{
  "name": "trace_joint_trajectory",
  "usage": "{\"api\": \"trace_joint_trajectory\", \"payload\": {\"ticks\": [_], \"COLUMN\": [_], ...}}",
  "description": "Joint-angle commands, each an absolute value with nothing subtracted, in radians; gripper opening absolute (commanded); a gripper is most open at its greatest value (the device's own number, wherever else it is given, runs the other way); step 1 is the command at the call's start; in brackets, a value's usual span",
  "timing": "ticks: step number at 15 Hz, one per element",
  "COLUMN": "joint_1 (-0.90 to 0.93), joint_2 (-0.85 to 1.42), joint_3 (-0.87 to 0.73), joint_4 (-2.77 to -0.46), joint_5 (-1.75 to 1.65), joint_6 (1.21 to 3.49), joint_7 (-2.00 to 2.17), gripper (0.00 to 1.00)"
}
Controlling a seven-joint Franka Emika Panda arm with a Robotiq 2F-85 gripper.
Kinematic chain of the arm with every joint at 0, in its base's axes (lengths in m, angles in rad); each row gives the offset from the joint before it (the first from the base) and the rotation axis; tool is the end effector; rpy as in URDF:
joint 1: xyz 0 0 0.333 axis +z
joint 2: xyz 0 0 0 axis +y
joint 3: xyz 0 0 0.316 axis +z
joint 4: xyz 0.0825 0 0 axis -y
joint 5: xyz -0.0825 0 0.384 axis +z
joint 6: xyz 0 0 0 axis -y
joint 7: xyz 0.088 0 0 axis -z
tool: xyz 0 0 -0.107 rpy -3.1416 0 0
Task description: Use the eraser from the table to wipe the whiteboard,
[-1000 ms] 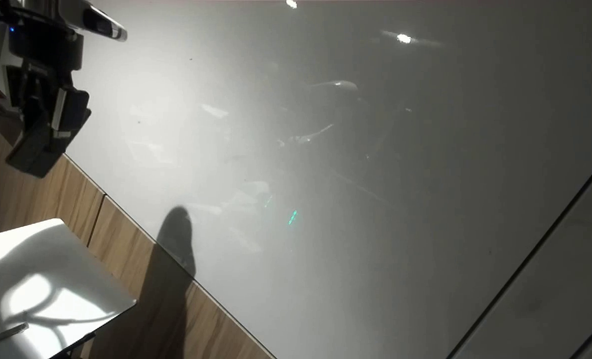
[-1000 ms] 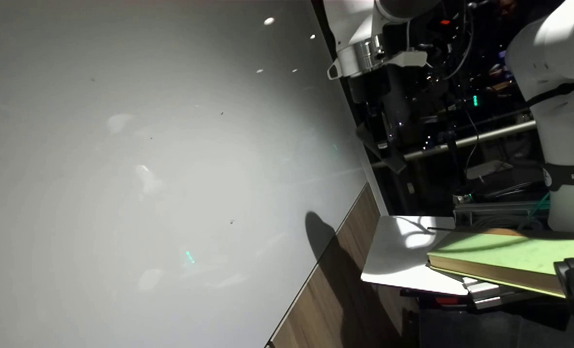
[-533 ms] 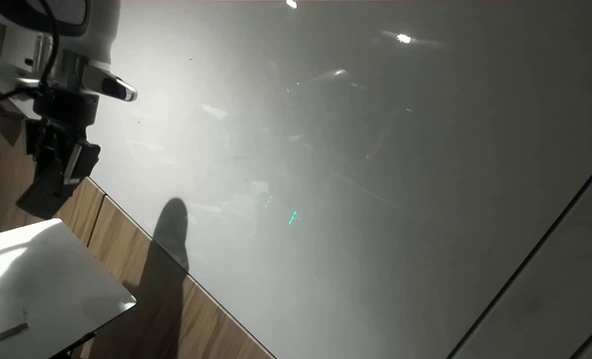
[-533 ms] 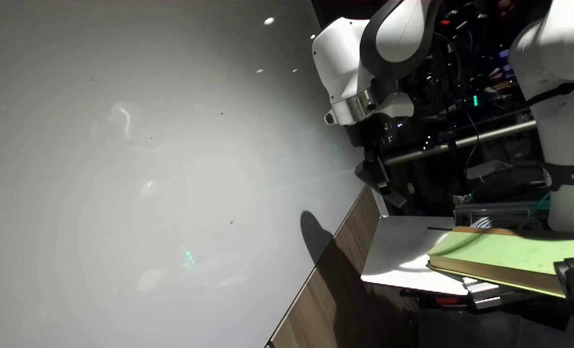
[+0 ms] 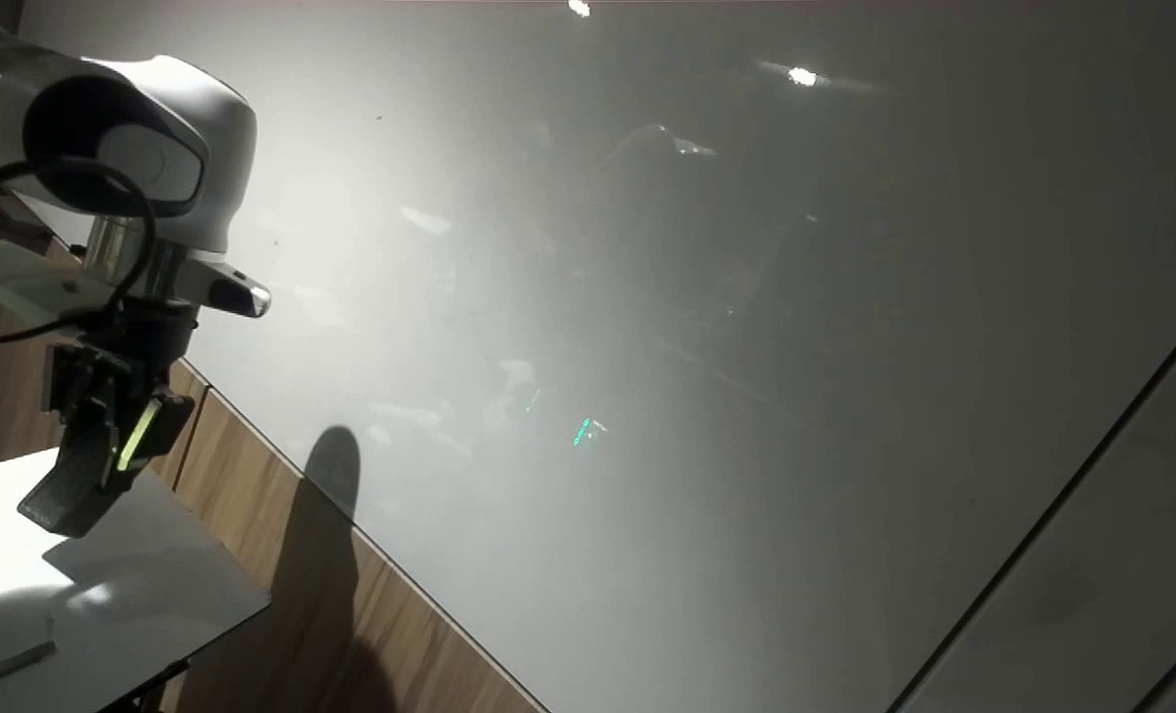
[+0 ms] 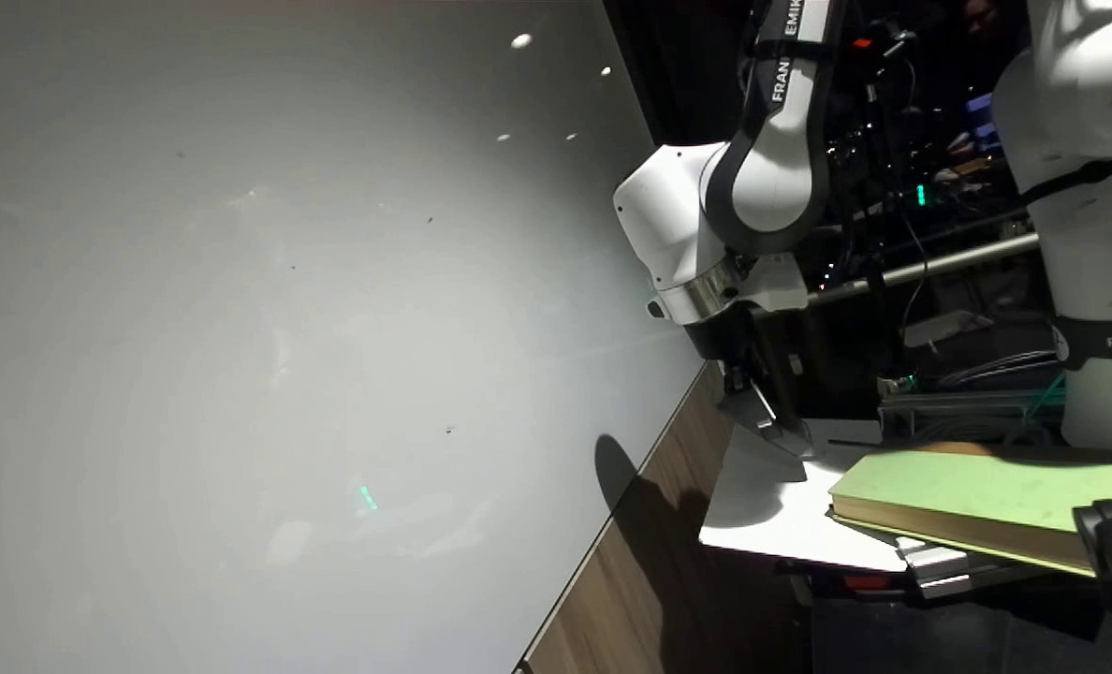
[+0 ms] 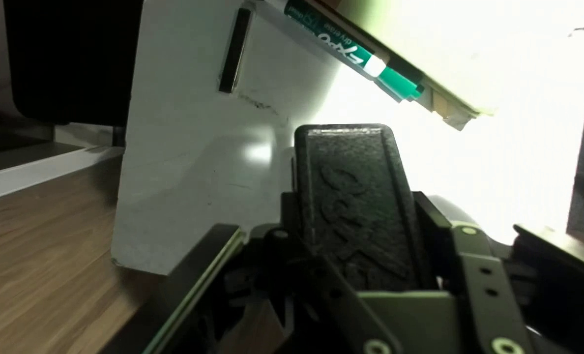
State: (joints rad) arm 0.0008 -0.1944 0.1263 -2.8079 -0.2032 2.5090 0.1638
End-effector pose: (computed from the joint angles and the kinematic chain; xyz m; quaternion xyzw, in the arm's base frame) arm 0.3580 0.0445 0.2526 0.9942 0.0648 -0.0435 0.0747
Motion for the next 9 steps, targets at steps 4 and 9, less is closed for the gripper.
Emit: {"api": "trace_joint_trajectory", "payload": {"ticks": [4,9], "joint_1": [-0.015,-0.001], "joint_2": [-0.053,-0.016], "joint_3": [0.103,0.081], "joint_4": [-2.797,-2.789], "joint_5": [-0.320,-0.349], "joint_6": [2.606,2.623], "joint_7": [0.262,0.293], "gripper": [0.31,0.61]}}
